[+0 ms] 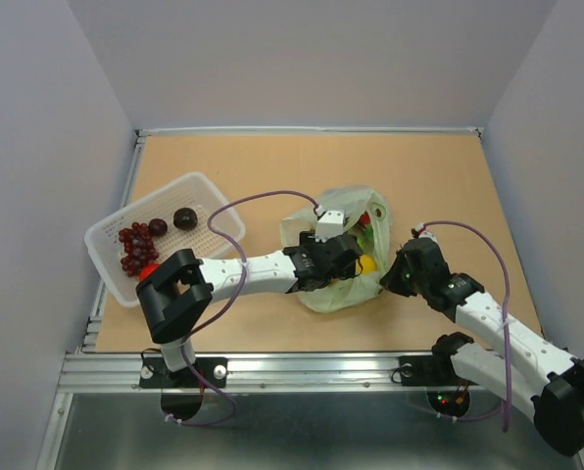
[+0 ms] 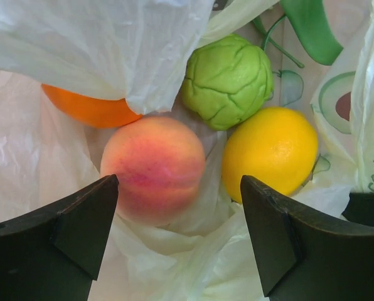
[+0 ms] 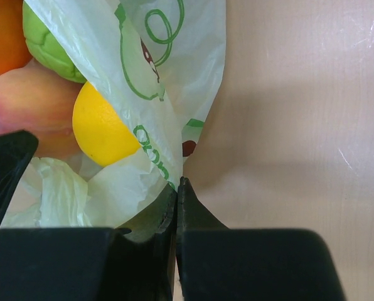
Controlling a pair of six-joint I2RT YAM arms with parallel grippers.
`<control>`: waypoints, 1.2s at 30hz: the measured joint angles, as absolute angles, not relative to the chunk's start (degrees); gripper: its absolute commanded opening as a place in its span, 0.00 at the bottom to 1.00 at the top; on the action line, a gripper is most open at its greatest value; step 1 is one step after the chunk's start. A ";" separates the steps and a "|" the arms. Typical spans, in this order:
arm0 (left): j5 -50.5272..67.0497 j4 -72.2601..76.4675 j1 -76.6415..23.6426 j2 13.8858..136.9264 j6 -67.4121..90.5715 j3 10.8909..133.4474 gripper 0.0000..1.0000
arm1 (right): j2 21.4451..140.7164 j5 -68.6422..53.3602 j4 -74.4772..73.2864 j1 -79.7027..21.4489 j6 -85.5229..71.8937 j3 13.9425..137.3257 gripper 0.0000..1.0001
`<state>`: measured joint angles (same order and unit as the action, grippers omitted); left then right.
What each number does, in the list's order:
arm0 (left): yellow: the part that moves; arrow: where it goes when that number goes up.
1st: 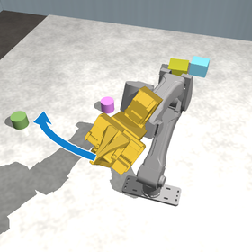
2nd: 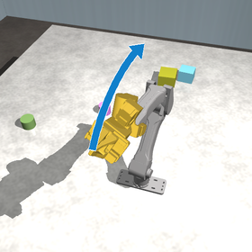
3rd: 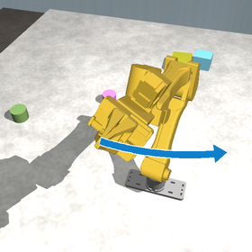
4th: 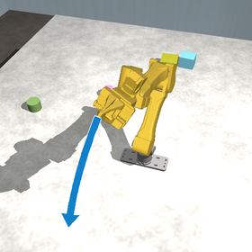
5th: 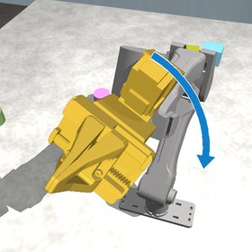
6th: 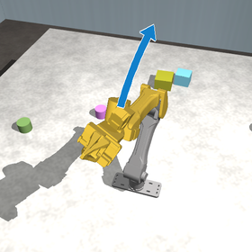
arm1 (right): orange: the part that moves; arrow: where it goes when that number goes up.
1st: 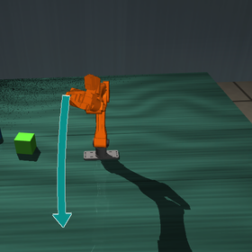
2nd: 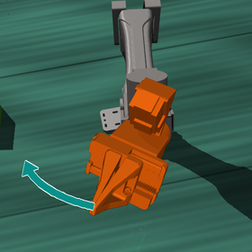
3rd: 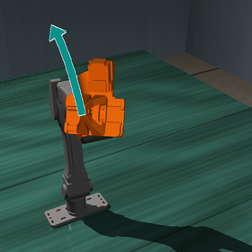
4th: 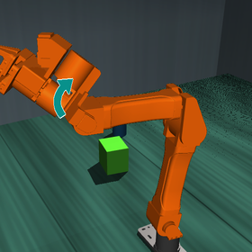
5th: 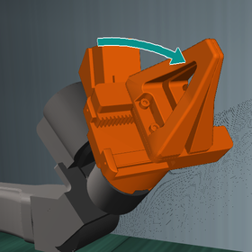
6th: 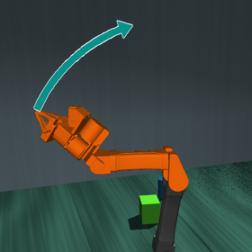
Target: Untie the knot of the plastic bag and take out the fruit
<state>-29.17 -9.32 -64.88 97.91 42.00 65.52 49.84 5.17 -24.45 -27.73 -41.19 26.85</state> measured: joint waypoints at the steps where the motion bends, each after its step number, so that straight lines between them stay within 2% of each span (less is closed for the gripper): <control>1: -29.21 -9.63 -64.82 98.24 42.28 65.78 0.90 | 49.80 5.02 -24.45 -27.73 -41.06 26.85 0.03; 10: -30.13 -10.15 -63.59 104.57 43.57 67.42 0.89 | 49.45 3.22 -24.43 -27.73 -39.68 26.83 0.02; 13: -30.24 -10.11 -63.44 104.84 43.62 67.66 0.72 | 49.45 2.96 -24.43 -27.73 -39.35 26.83 0.03; 14: -30.20 -10.09 -63.33 104.84 43.64 67.66 0.54 | 49.45 2.96 -24.43 -27.73 -39.24 26.83 0.03; 18: -29.41 -10.57 -63.24 104.79 43.27 68.12 0.16 | 49.45 2.96 -24.43 -27.73 -39.16 26.83 0.02; 23: -26.76 -12.38 -63.64 102.59 40.16 68.47 0.15 | 49.28 3.22 -24.43 -27.73 -39.05 26.83 0.02; 36: -14.02 -13.02 -62.59 79.11 28.21 75.26 0.14 | 47.59 6.20 -24.45 -27.73 -39.75 26.13 0.02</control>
<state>-14.02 -13.02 -62.59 79.11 28.21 75.26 47.59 6.20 -24.45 -27.73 -39.75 26.13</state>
